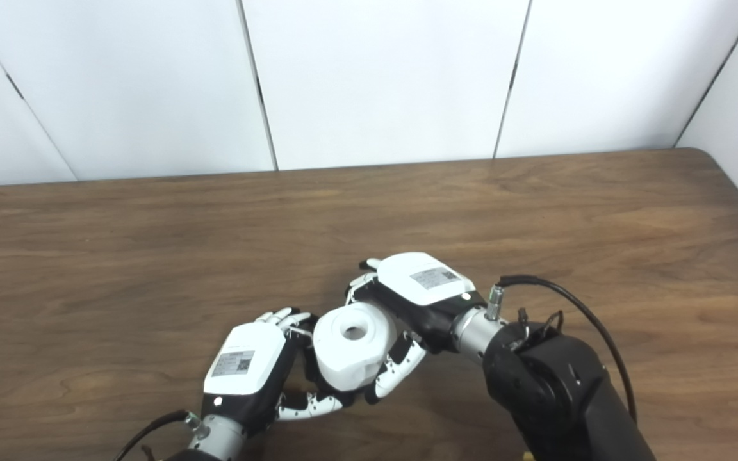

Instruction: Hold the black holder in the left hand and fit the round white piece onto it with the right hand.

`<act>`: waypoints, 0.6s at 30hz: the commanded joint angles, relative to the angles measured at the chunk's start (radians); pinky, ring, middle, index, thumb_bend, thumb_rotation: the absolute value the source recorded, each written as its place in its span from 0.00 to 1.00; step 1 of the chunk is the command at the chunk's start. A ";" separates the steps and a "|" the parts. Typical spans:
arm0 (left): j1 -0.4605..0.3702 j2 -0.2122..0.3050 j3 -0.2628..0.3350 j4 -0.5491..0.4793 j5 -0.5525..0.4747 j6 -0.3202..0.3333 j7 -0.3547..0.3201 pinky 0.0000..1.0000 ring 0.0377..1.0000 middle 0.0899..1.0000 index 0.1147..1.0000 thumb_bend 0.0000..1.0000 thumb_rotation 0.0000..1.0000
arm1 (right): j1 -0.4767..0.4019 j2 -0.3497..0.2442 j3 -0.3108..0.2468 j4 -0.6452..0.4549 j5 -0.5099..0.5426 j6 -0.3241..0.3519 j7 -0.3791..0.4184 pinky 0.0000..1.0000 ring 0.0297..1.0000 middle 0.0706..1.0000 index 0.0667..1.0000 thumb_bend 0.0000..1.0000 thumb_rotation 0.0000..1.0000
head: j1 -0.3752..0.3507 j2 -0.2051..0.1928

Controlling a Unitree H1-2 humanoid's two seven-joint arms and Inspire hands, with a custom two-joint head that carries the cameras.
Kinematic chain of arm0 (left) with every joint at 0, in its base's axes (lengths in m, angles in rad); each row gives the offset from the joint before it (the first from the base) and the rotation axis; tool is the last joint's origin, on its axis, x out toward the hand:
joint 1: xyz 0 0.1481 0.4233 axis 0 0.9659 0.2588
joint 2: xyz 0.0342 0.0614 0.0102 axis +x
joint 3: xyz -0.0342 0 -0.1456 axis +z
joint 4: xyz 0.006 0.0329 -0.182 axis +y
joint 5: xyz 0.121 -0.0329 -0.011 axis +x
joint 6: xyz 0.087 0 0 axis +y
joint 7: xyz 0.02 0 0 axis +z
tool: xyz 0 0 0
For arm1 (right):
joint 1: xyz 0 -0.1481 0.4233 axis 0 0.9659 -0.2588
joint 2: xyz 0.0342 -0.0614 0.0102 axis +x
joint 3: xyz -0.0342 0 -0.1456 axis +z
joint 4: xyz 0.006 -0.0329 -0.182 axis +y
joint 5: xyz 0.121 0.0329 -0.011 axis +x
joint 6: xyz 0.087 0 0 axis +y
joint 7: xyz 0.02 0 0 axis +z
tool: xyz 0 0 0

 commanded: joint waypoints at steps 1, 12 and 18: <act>0.025 0.012 -0.017 0.088 0.019 0.031 -0.100 0.89 0.90 0.81 0.43 0.51 0.05 | -0.031 0.001 -0.012 -0.021 -0.005 -0.006 0.000 0.90 0.96 0.82 0.60 0.98 0.30 | -0.002 -0.001; 0.019 0.015 -0.019 0.108 0.017 0.025 -0.085 0.88 0.89 0.81 0.43 0.51 0.05 | -0.037 -0.004 -0.015 -0.027 -0.021 -0.015 -0.004 0.91 0.95 0.82 0.61 0.99 0.35 | 0.001 -0.011; 0.012 0.014 -0.019 0.127 0.016 0.027 -0.072 0.89 0.89 0.81 0.43 0.51 0.05 | -0.045 0.000 -0.034 -0.047 -0.007 -0.012 -0.011 0.94 0.96 0.82 0.62 1.00 0.37 | 0.006 -0.019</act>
